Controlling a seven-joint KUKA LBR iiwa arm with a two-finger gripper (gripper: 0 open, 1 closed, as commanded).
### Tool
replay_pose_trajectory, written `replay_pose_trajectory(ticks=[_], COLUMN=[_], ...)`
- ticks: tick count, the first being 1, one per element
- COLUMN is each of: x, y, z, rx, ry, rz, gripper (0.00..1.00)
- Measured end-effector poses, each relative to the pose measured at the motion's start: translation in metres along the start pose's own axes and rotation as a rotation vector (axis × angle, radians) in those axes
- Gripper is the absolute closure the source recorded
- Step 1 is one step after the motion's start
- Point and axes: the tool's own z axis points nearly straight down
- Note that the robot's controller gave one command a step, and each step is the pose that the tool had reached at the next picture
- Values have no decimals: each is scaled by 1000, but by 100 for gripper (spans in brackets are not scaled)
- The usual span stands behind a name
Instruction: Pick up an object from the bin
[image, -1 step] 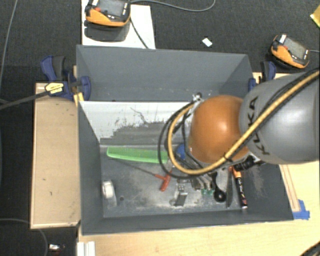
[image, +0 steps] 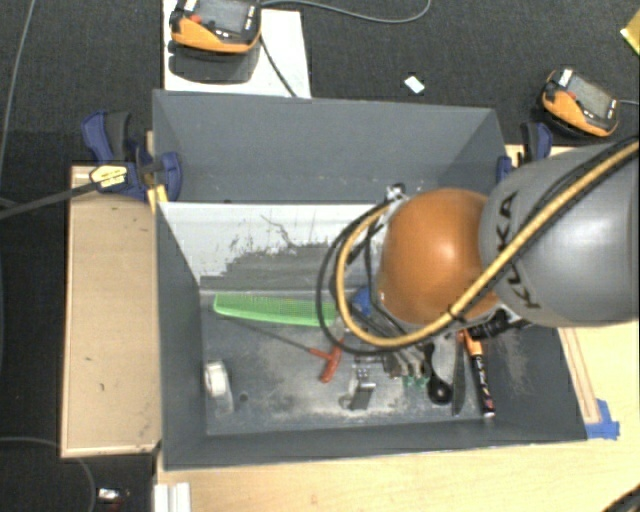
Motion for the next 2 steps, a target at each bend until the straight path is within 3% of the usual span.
replay_pose_trajectory(ticks=[1,2], x=[-58,-61], y=[-13,-17], z=[69,91], rx=[0,-1], ry=[-11,-2], rz=[-392,-394], gripper=[0,0])
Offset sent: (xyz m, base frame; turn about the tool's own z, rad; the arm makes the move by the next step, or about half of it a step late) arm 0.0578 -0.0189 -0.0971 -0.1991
